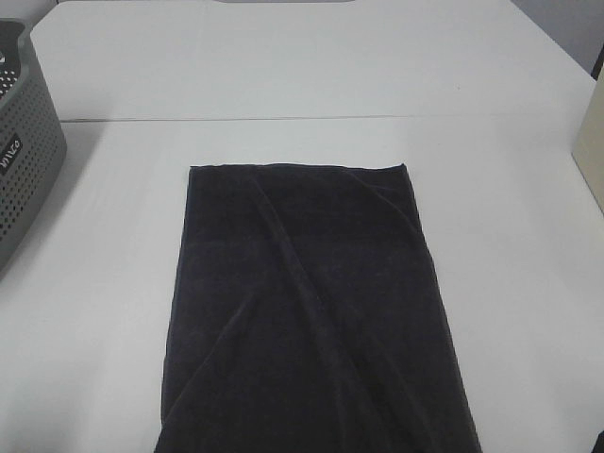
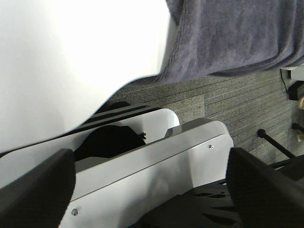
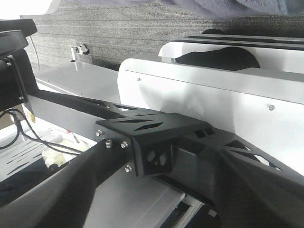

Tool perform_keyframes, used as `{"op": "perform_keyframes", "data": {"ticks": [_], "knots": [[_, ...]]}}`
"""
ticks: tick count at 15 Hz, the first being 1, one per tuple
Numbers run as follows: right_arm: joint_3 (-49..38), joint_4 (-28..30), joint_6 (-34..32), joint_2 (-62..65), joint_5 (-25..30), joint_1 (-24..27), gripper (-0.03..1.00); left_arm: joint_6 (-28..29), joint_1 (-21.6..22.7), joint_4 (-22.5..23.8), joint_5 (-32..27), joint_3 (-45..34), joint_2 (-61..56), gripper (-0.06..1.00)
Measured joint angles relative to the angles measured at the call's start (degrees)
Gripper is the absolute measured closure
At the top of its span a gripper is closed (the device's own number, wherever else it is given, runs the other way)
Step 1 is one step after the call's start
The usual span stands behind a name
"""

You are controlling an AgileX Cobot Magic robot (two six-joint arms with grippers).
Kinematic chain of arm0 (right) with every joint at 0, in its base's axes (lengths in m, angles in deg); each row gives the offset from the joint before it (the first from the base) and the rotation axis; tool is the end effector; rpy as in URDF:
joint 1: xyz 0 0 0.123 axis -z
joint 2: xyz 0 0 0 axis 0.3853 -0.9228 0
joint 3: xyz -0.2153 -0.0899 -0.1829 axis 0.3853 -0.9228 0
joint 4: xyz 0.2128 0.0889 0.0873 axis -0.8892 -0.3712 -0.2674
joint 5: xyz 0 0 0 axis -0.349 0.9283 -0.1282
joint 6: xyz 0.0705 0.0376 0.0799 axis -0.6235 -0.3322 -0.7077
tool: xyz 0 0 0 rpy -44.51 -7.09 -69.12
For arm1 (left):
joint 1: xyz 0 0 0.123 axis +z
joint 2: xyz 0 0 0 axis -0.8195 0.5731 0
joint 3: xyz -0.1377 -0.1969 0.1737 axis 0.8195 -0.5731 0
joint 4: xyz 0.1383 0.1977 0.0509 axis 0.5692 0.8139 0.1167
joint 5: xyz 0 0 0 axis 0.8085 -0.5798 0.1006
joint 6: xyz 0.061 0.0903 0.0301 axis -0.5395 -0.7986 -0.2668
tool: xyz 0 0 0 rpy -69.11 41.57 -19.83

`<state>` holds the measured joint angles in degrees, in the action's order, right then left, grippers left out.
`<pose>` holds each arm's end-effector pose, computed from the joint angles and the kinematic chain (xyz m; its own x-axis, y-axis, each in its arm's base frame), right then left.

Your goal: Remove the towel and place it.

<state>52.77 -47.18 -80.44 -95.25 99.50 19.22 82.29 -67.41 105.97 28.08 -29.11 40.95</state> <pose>0.0621 0.0714 0.1901 -0.9950 0.0363 0.0929 0.0844 0.8032 0.5897 0.0759 -0.0850 0.1160 -0.9911 -0.0671 -0.1147 0.0215 0.7705 -0.6370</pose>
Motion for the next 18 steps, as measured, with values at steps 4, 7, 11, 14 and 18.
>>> {"op": "perform_keyframes", "data": {"ticks": [4,7,11,14,18], "knots": [[9.91,1.89,0.52,0.0,0.06,0.34,0.29,2.86,0.0,0.17,0.0,11.92,0.0,0.16],[23.49,14.09,-1.26,-2.29,0.11,0.34,0.29,3.55,0.0,0.17,-5.16,22.92,0.34,0.21],[37.41,24.52,-2.41,-12.26,-4.98,0.34,0.29,-4.35,0.0,0.11,-17.48,42.86,7.1,0.22],[44.23,24.69,-0.52,-18.62,-16.62,0.34,0.29,-14.73,0.0,0.11,-30.88,56.55,13.58,0.24],[47.04,24.64,0.34,-24.12,-31.51,0.34,0.29,-48.07,0.0,-8.65,-59.99,72.08,23.03,0.24]]}}
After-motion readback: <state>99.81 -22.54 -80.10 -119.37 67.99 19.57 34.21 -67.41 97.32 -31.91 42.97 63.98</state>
